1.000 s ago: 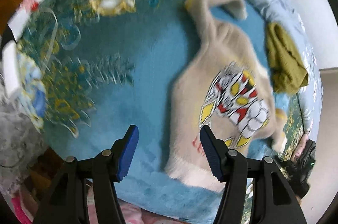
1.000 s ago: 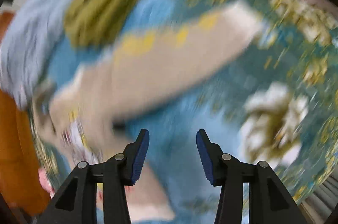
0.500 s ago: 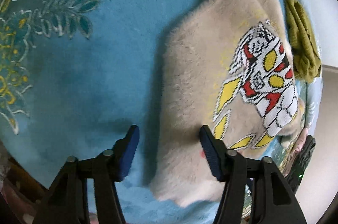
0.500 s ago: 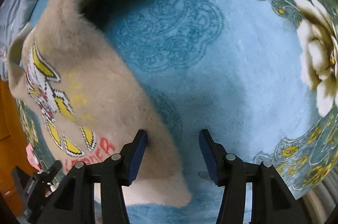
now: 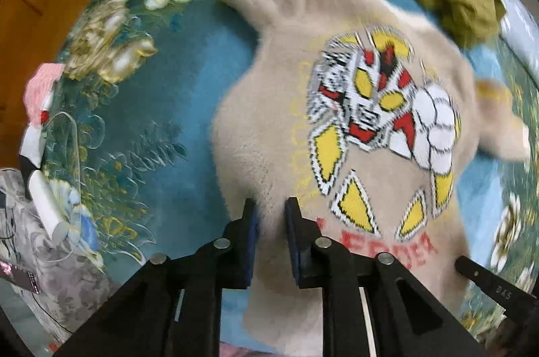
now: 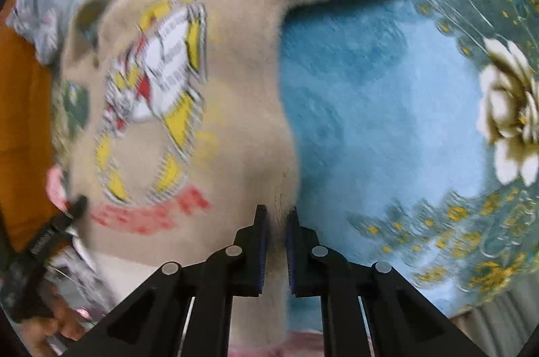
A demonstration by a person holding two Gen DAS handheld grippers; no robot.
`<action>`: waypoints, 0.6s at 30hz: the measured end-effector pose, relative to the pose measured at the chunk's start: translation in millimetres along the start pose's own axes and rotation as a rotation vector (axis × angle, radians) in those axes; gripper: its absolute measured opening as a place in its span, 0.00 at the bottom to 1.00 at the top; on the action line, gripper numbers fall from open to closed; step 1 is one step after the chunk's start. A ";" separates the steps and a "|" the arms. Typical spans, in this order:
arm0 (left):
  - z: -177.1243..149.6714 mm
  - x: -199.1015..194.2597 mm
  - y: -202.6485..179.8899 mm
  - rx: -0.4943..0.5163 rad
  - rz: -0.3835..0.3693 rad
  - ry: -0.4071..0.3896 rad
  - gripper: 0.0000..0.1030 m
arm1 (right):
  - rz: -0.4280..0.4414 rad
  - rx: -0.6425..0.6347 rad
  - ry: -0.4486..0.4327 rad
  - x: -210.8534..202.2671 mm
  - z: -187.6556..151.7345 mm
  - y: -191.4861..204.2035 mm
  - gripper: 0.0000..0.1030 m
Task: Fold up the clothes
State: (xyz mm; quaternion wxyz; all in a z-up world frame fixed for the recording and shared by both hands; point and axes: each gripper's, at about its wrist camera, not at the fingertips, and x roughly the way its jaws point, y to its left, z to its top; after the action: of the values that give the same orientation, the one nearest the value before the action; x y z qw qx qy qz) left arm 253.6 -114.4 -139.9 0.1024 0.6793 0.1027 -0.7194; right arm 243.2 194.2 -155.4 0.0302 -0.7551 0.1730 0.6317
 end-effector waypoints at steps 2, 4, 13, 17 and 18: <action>2.7 4.7 18.7 -0.102 -0.076 0.056 0.20 | -0.007 0.022 0.027 6.6 -2.0 -7.0 0.13; 6.1 -2.0 39.6 -0.162 -0.099 0.053 0.22 | -0.032 0.008 0.046 8.3 -1.8 -8.3 0.14; 30.6 -56.0 134.2 -0.332 -0.123 -0.061 0.39 | -0.052 0.038 -0.047 -44.5 5.9 -14.3 0.21; 44.8 -74.2 150.3 -0.364 -0.126 -0.103 0.42 | -0.030 0.034 -0.125 -73.9 7.1 -0.8 0.21; 51.2 -78.8 150.5 -0.363 -0.130 -0.113 0.42 | -0.021 0.029 -0.143 -80.3 8.4 5.5 0.23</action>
State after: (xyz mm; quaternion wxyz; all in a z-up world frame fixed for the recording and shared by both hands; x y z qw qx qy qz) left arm 252.2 -272.6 -59.6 0.1820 0.6004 0.2683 -0.7311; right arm 222.2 209.1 -78.7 0.0599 -0.7095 0.1714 0.6809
